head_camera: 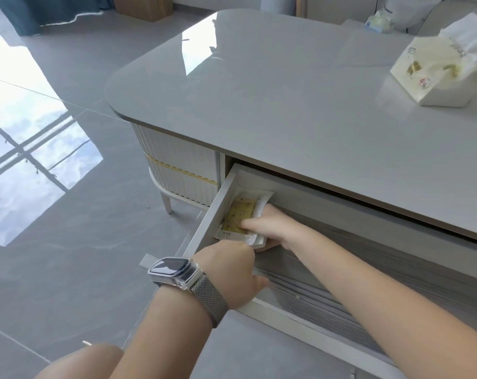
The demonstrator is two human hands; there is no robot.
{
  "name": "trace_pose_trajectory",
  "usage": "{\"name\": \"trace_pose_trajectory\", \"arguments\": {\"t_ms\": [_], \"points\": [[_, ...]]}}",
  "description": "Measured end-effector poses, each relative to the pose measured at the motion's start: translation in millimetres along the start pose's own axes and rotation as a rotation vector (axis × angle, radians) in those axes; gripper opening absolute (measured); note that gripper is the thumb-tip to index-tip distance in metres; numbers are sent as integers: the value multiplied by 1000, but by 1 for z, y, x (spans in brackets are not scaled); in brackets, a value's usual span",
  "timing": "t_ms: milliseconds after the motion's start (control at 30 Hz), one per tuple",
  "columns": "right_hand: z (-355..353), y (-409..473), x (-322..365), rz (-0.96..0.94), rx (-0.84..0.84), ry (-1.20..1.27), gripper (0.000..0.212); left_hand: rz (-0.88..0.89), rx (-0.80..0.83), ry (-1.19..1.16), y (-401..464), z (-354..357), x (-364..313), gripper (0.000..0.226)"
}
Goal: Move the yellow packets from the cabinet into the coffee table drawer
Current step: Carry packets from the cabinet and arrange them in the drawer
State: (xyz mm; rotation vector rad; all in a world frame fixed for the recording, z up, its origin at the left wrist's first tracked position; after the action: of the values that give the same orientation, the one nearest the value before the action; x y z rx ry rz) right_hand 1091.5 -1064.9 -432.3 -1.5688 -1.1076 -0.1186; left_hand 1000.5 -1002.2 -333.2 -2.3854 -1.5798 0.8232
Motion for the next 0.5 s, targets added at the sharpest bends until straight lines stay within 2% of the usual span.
{"name": "trace_pose_trajectory", "arguments": {"t_ms": [67, 133, 267, 367, 433, 500], "points": [[-5, -1, 1, 6, -68, -210, 28, 5, 22, -3, 0, 2, -4, 48], [-8, 0, 2, -26, -117, -261, 38, 9, 40, -26, 0, 3, -8, 50], [-16, -5, -4, -70, -6, -48, 43, 16, 40, -23, 1, 3, -11, 51], [-28, -5, -17, 27, 73, 125, 52, -3, 32, -17, 0, 3, -9, 53], [-32, 1, -21, 48, 32, 191, 59, -10, 34, -9, 0, 4, -8, 53], [-31, 6, -21, -6, -45, 174, 53, -8, 32, 6, 1, 4, -8, 53]]}}
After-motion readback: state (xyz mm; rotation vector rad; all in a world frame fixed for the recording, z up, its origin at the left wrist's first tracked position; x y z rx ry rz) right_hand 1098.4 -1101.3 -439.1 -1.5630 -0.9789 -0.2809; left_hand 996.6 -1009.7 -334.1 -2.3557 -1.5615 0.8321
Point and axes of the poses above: each hand's wrist, its own y-axis towards the middle knuckle, its own z-axis out of the palm, x = y × z, the point moved 9 cm from there along y, towards the middle knuckle, and after that the axes turned 9 degrees about z, right-handed, at the moved point
